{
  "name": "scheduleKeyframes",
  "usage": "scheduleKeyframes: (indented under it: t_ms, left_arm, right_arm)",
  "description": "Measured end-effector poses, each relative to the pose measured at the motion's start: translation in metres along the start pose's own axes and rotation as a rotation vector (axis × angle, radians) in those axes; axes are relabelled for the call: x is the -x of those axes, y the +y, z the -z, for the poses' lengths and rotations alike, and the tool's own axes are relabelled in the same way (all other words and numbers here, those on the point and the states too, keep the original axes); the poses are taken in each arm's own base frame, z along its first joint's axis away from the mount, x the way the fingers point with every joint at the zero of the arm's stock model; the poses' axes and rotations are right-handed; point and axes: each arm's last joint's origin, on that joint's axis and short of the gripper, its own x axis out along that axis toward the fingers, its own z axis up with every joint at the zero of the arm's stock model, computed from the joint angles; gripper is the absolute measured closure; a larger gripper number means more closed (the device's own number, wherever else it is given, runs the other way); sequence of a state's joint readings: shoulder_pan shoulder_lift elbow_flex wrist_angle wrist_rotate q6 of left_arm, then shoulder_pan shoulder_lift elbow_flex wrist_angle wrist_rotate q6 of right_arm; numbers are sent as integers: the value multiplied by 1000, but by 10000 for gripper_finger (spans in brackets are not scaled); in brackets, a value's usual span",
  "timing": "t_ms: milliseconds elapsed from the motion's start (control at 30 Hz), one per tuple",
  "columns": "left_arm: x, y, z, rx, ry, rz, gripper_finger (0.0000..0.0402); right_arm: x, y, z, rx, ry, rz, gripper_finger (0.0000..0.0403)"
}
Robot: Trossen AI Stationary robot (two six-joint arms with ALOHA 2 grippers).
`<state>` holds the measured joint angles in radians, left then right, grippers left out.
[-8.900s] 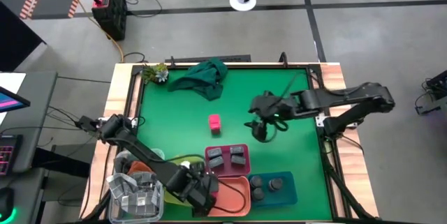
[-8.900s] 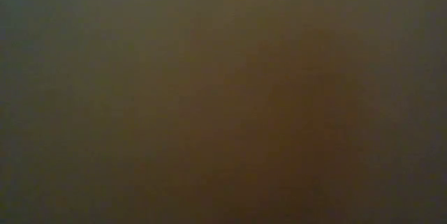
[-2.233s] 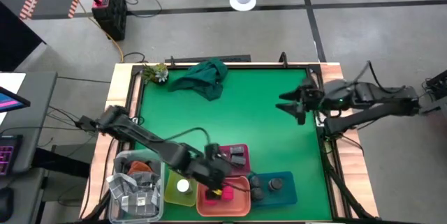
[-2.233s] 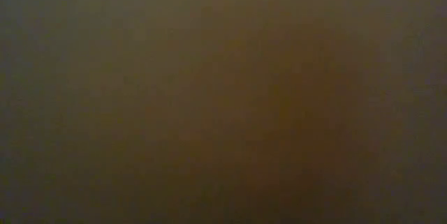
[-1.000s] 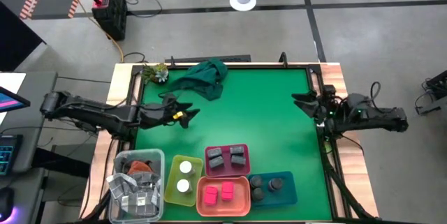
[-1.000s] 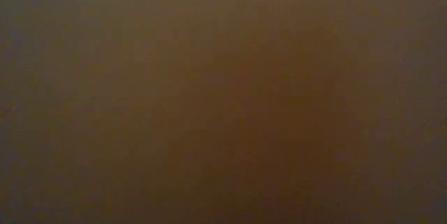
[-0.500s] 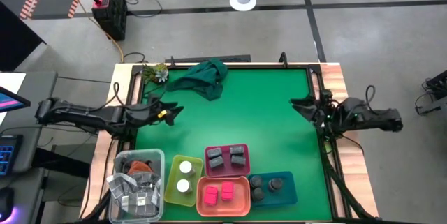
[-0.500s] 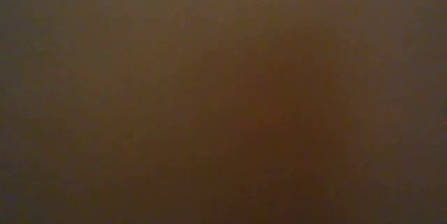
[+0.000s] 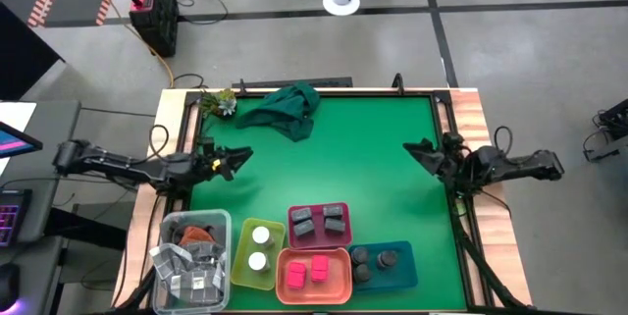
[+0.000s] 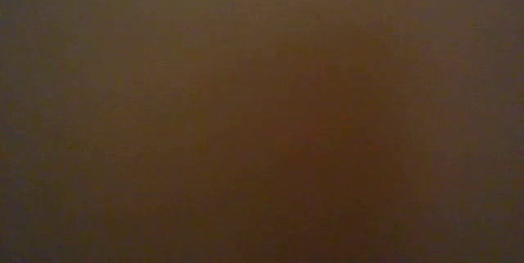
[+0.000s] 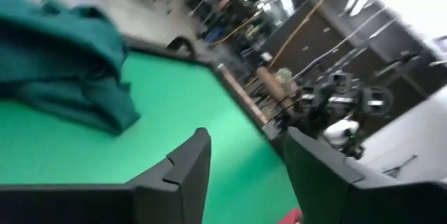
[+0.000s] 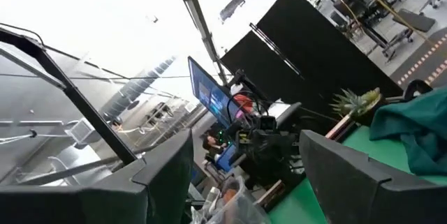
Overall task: Sort spices by type
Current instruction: Move the green microfiber cloth to the left of the table
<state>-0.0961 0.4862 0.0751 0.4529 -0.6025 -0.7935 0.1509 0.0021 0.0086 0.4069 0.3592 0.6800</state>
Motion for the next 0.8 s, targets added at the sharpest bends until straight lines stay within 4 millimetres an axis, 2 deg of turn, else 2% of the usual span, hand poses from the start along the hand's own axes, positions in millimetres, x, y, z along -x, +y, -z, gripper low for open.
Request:
scheduleKeyframes:
  t_ms: [233,500,800]
  left_arm:
    - [8,7,0,-54,-37,43,279]
    - [9,17,8,-94,34,-7,331]
    - [10,23,13,-134,68,-72,357]
  right_arm:
    - [0,1,-2,-9,-17,-9,117]
    - [1,-2,6,-17,64,19,117]
    - [3,-15,19,85,188,149,117]
